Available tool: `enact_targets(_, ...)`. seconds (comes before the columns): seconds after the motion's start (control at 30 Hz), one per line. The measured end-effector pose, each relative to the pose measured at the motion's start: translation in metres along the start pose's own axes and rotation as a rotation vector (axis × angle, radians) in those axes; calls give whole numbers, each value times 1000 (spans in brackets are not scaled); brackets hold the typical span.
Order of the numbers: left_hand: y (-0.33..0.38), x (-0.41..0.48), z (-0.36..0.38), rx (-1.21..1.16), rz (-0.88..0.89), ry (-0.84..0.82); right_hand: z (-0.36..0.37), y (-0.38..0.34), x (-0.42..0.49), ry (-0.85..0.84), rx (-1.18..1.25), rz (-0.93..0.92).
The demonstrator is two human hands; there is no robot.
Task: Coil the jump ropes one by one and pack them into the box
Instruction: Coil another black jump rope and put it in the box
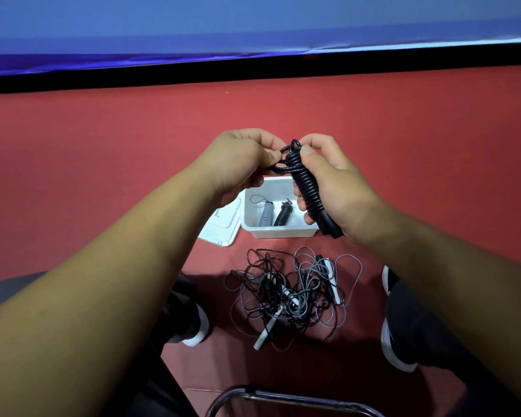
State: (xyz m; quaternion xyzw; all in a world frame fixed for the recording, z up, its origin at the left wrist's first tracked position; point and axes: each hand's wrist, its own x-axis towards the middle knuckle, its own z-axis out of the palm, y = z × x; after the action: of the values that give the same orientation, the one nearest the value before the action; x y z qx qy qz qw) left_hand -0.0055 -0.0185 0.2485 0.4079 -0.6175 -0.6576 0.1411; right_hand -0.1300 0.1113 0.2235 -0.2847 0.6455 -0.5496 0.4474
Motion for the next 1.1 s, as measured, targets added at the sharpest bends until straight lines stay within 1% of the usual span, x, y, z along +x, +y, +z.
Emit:
enact_targets(0.27,-1,1,0,2,26,1,1,3,-2,36,-32,-46)
enact_targets(0.43,-5,1,8,-100,-26,72,-4,-2,-4,10,-121,-57)
enact_targets(0.53,-5,1,11,-111,-34,124,-5,-6,-4,-6,-191,-65)
enact_targets(0.7,-7,-2,13,-115,-20,155,-5,-6,-3,-59,-325,-66)
enact_targets(0.83,-10,-3,16,-140,-56,214,-6,-2,-1,-102,-374,-32)
enact_targets(0.93,-14,-3,20,-173,-105,260,-6,0,0,-98,-413,-15)
enact_targets(1.1,-8,-7,23,-78,-161,236,-8,-2,2,-43,-460,-21)
